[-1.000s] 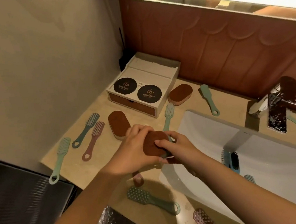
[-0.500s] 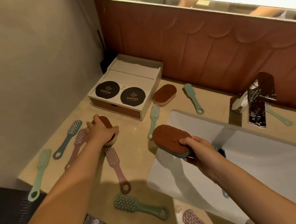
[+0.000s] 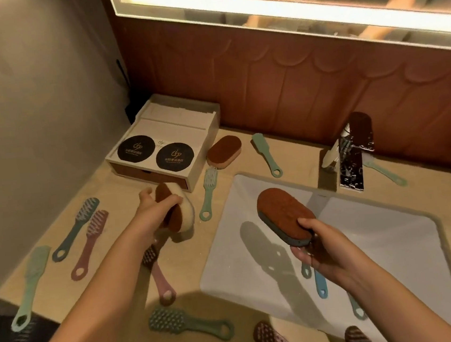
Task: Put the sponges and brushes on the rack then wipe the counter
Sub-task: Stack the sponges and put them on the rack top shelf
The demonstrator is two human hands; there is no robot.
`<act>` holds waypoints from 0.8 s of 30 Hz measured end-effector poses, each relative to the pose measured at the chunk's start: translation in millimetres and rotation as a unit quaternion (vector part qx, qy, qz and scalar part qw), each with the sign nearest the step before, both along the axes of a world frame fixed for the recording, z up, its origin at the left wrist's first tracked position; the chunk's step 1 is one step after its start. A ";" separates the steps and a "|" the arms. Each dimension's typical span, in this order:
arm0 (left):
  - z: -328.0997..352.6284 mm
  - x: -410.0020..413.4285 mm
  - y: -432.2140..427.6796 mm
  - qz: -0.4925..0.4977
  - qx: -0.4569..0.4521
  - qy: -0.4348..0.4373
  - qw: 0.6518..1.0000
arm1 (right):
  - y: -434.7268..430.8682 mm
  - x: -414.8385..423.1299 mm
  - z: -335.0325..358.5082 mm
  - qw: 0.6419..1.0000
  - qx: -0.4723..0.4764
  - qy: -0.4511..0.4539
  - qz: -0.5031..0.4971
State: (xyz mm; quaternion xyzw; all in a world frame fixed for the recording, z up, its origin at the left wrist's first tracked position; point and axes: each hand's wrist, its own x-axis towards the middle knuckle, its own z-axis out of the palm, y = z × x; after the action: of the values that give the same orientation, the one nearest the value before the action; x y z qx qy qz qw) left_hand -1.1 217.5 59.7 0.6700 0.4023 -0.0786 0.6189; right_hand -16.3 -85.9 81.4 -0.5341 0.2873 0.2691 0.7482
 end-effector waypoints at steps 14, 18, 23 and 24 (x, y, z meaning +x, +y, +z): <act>29.9 -47.1 -184.5 -0.087 -0.352 -0.086 0.928 | -34.5 -47.7 19.9 0.948 -0.169 -0.271 0.015; 37.5 -54.8 -216.7 -0.118 -0.348 -0.087 0.926 | -50.0 -60.4 28.0 0.924 -0.187 -0.334 0.013; 44.2 -57.1 -239.2 -0.106 -0.380 -0.086 0.915 | -69.3 -68.9 30.7 0.910 -0.182 -0.372 0.033; 45.5 -57.2 -241.6 -0.102 -0.389 -0.087 0.911 | -71.9 -68.6 30.6 0.906 -0.187 -0.377 0.033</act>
State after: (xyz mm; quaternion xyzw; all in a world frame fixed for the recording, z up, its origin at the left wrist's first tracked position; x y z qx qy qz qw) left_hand -58.3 -24.1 105.2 0.4176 0.2136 -0.2336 0.8517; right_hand -84.9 -157.8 112.0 -0.7348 0.0106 0.0134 0.6780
